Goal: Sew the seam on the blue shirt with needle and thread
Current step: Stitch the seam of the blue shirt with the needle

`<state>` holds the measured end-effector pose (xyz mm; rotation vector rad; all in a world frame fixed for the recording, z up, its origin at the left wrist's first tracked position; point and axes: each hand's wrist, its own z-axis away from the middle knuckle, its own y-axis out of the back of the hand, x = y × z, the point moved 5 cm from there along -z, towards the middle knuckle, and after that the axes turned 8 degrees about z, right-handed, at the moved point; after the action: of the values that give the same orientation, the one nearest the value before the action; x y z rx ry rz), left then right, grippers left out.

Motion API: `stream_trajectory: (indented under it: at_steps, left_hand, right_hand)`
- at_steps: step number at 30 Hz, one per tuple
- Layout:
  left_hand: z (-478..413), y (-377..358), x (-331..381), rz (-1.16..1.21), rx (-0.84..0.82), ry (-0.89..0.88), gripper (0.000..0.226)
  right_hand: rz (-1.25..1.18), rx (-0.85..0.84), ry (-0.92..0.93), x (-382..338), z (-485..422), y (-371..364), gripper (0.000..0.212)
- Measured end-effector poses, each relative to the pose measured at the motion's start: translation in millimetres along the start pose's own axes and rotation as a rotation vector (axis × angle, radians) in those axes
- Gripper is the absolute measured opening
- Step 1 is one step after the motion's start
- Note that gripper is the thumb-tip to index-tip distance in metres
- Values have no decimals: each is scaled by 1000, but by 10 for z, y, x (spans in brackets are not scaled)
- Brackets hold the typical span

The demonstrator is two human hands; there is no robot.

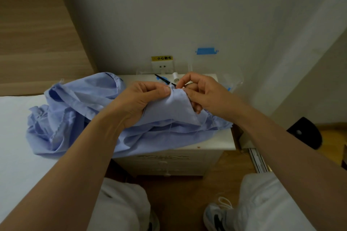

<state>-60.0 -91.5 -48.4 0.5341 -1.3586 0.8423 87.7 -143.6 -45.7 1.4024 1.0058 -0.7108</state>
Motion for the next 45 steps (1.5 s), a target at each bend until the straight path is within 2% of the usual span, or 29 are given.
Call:
stream_trajectory:
  at_steps: [5,9,13,18,20,23,26,28,30,31,33,35,36,37,38,39,40,44,45]
  left_hand:
    - [3,28,15,9,12,-3,15]
    - [3,-25,-38,-50,-49,33,14]
    - [-33,43,-15,-68,59,-14,14]
    - [-37,46,-46,-175,107,-10,10]
    - [-36,23,-38,-191,85,-19,19]
    - [-28,14,-32,-200,89,-19,21]
    - [-33,29,-61,-332,111,-26,20]
    - [-46,53,-63,-395,161,-51,25]
    - [-56,93,-49,-362,229,-65,29]
    - [-61,108,-47,-299,257,-57,27]
    - [-79,150,-59,-194,337,-44,20]
    - [-96,208,-78,-129,428,-49,19]
    - [-102,230,-83,-99,453,-51,19]
    - [-103,235,-81,-66,465,-48,19]
    - [-106,244,-84,-39,466,-46,19]
    - [-102,237,-82,-19,460,-46,19]
    - [-99,225,-80,-13,449,-50,19]
    - [-95,136,-56,-34,357,-81,21]
    - [-95,118,-54,-42,333,-80,20]
  right_hand:
    - [7,50,32,-13,-29,51,7]
    - [30,33,74,-14,-49,22,7]
    - [81,156,112,23,-70,92,6]
    - [321,272,293,-89,-34,49,7]
    - [404,293,353,-108,-39,11,8]
    - [469,319,413,-112,-43,3,14]
    - [546,343,506,-197,-27,-69,15]
    - [472,301,545,-302,18,-168,12]
    - [250,91,486,-377,61,-262,6]
    - [97,-107,384,-368,79,-314,6]
    - [-144,-667,173,-335,224,-499,9]
    - [-186,-1232,50,-306,496,-670,18]
    - [-193,-1431,-4,-278,611,-727,21]
    - [-205,-1535,-54,-268,678,-755,22]
    - [-216,-1551,-92,-266,693,-757,22]
    - [-201,-1482,-115,-256,661,-734,22]
    - [-160,-1328,-128,-231,582,-688,20]
    - [21,-312,-116,-209,141,-319,2]
    - [54,-95,-76,-211,80,-239,6]
